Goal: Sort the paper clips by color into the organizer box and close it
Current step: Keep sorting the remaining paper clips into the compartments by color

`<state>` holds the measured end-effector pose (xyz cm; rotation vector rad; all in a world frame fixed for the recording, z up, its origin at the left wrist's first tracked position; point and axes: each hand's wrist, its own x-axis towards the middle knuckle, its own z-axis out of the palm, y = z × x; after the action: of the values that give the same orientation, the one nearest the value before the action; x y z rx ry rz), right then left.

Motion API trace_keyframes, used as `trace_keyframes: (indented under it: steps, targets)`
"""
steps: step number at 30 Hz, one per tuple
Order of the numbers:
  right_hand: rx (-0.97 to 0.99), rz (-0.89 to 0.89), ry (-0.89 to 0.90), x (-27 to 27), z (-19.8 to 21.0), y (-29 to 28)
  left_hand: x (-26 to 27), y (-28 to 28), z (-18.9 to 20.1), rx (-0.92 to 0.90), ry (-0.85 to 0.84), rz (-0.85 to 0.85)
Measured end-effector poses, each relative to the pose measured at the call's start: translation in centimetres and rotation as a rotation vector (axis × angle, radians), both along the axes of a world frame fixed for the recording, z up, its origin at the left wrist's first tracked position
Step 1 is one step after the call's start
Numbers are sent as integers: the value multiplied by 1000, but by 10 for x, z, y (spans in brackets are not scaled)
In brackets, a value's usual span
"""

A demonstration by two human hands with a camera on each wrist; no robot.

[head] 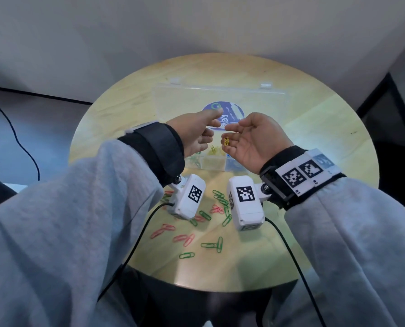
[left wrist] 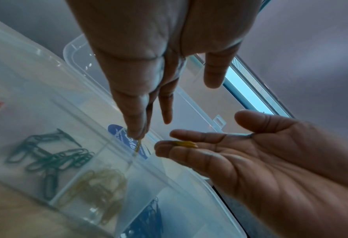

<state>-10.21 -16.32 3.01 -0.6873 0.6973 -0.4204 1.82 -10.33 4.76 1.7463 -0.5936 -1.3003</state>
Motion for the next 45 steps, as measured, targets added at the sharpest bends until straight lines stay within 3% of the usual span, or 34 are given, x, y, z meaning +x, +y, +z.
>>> trace_keyframes:
  steps: [7, 10, 12, 18, 21, 27, 45]
  targets:
    - [-61, 31, 20, -2, 0, 5, 3, 14, -3, -66, -54, -23]
    - [-235, 37, 135, -2, 5, 9, 5, 28, -1, -79, -140, -88]
    - [-407, 90, 271, -4, 9, 13, 8, 40, -1, -54, -284, -173]
    - [-1109, 621, 728, -27, 1, 36, 11, 72, -17, 237, -881, -522]
    - [-1297, 859, 918, -26, -14, 52, 5, 82, -28, 386, -978, -652]
    - [-1314, 975, 1044, -13, -31, 65, -6, 84, -46, 437, -1063, -791]
    - [-1416, 1017, 1139, -5, -42, 65, -14, 78, -58, 431, -1166, -791]
